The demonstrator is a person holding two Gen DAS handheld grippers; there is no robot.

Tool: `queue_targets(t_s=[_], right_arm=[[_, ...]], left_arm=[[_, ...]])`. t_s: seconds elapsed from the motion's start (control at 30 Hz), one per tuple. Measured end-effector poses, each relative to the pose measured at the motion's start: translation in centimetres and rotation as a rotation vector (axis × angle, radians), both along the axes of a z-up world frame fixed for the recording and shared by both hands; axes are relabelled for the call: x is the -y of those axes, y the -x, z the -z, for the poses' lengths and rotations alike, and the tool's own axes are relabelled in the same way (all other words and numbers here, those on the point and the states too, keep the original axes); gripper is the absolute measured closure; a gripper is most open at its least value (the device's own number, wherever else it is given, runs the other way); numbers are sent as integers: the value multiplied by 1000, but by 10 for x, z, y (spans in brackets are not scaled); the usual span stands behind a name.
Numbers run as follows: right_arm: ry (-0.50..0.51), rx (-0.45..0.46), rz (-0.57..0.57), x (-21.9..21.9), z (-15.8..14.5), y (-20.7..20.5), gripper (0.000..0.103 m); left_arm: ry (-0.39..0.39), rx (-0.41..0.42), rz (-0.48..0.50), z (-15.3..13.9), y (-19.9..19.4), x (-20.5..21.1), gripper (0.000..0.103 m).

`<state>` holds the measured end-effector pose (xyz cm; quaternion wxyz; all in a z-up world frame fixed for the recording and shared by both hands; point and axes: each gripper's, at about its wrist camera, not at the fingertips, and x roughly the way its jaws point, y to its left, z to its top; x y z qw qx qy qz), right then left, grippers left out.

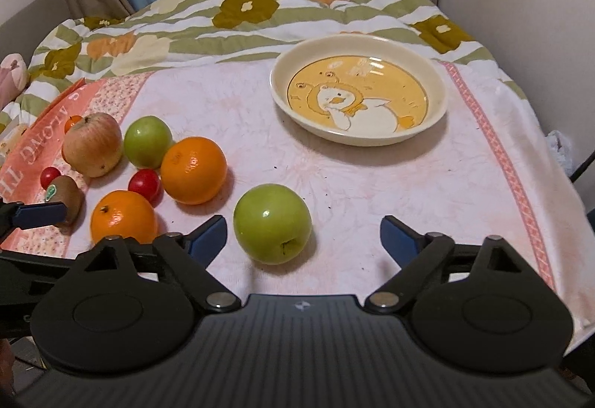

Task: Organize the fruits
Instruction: 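Grasp the large orange with the left tool while the right tool grasps a green apple, then carry the orange and green apple over the duck bowl with both tools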

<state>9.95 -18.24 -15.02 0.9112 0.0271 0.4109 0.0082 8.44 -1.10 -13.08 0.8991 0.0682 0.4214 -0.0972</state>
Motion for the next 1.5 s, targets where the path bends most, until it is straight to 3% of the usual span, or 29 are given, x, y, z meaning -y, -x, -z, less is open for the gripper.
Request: queue_targets(t_s=[0.23,0.3,0.47,0.7,1.23,1.5], right_arm=[[-27,-15,-52,-3,14,-16,5],[-30,-18,-63,-4,15,-20,7],[-33,-36,-80,-7,19,-26,12],[-55,-69,-114,-7,27,-32,34],[-27,-25,-125,-9,13,-18,34],[-44,15,-85,-4,-28,2,34]], left_arm=[[12,-23,-2,12,-15,3,26],[25,-36,6,15,-17,6,35],[12,-30,1,16,-18,9,35],[16,-32,-5,16,-16,9,36],[28,-27,-3,5,-5,5,36],[50,42,27,-44,5,3,36]])
